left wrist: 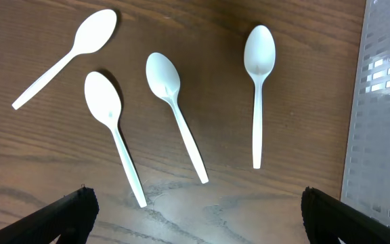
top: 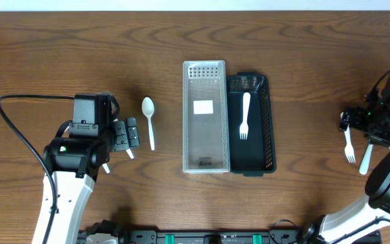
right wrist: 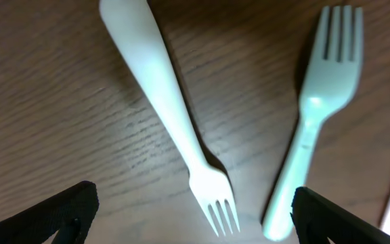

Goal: Pack container
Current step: 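Move right gripper back and grasp a second white fork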

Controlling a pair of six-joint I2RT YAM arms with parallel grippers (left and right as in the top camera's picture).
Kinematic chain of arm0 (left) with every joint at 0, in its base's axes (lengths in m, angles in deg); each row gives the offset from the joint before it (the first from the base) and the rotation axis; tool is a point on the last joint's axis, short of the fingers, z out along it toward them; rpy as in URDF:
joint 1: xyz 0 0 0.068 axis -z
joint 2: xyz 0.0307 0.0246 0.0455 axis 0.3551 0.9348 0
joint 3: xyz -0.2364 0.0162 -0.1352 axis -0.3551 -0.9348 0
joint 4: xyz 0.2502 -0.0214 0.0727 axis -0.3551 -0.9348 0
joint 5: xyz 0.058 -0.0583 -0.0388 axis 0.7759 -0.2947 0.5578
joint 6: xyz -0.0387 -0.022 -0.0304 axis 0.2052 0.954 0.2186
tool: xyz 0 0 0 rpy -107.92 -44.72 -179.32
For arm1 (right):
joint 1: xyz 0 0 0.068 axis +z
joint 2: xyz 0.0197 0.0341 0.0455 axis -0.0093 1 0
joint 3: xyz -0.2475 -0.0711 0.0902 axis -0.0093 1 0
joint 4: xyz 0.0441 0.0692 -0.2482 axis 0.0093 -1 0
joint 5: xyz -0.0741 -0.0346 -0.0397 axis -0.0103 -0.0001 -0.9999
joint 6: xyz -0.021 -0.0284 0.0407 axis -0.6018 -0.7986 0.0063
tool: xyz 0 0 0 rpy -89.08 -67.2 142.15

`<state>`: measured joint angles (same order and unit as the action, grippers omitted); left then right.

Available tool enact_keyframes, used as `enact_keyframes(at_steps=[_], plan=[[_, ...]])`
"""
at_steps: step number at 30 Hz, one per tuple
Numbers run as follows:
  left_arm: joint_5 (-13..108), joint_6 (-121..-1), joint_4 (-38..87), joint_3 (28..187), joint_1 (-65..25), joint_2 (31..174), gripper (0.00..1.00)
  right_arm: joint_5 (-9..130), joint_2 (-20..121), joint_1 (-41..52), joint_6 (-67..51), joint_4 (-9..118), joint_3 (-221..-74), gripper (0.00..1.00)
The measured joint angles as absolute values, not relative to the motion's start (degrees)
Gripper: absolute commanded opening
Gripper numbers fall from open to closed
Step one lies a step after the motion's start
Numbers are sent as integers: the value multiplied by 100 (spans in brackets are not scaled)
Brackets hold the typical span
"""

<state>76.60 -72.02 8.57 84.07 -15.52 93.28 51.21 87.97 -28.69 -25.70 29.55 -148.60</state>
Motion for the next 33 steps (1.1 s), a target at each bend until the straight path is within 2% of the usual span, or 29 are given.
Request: enact_keyframes(at_steps=[33], plan=[[7662, -7202, 850, 8407, -1552, 9328, 98, 5134, 9016, -2714, -2998, 3877, -14132, 88]])
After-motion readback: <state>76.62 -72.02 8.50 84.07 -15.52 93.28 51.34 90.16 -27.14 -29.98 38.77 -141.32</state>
